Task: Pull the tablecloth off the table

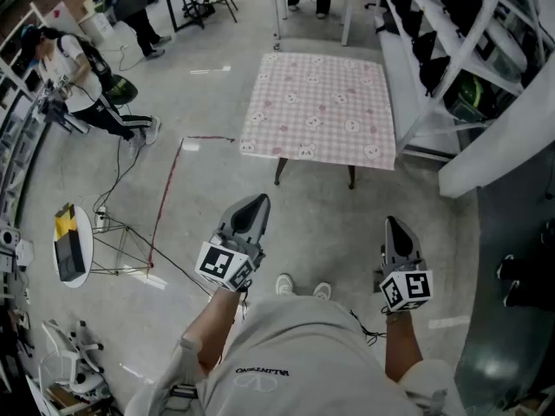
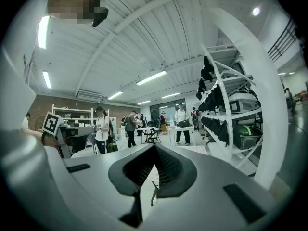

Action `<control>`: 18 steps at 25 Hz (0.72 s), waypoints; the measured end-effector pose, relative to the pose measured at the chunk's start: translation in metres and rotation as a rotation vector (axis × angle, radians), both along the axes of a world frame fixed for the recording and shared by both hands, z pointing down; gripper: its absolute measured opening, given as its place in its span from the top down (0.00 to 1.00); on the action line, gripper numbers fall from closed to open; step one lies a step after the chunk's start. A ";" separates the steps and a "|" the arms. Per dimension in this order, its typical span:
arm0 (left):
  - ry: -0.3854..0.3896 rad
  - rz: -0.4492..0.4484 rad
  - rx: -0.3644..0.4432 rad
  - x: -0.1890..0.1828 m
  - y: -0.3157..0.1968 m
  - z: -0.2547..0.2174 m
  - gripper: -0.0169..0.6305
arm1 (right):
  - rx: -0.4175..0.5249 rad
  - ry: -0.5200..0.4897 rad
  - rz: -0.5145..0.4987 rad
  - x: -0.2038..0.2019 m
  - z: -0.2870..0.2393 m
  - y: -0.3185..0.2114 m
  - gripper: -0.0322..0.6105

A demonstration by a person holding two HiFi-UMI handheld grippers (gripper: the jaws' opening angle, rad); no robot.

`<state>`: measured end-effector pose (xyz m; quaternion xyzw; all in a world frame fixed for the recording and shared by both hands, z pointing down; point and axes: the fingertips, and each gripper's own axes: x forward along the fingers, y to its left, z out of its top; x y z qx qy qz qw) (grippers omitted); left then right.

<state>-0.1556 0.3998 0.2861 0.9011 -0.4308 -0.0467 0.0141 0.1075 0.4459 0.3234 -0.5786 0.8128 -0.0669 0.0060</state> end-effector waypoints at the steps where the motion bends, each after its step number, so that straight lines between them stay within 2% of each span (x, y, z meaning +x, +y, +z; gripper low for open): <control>1: 0.002 0.000 -0.003 -0.001 0.001 0.000 0.97 | 0.000 -0.001 -0.001 -0.001 0.001 0.002 0.94; 7: 0.013 -0.008 -0.002 -0.003 0.003 -0.001 0.97 | -0.020 -0.003 0.024 0.002 0.005 0.001 0.94; 10: 0.029 0.013 -0.002 0.000 0.004 -0.005 0.97 | -0.001 -0.027 0.044 0.006 0.002 0.002 0.93; 13: 0.038 0.040 -0.007 0.003 0.003 -0.002 0.83 | 0.020 -0.029 0.025 0.002 -0.002 0.002 0.92; 15: 0.041 0.045 -0.008 0.004 0.001 0.001 0.76 | 0.015 -0.018 -0.001 -0.003 -0.001 0.001 0.69; 18: 0.064 0.040 -0.026 0.000 -0.003 0.004 0.67 | 0.003 -0.011 -0.003 -0.008 0.003 0.000 0.67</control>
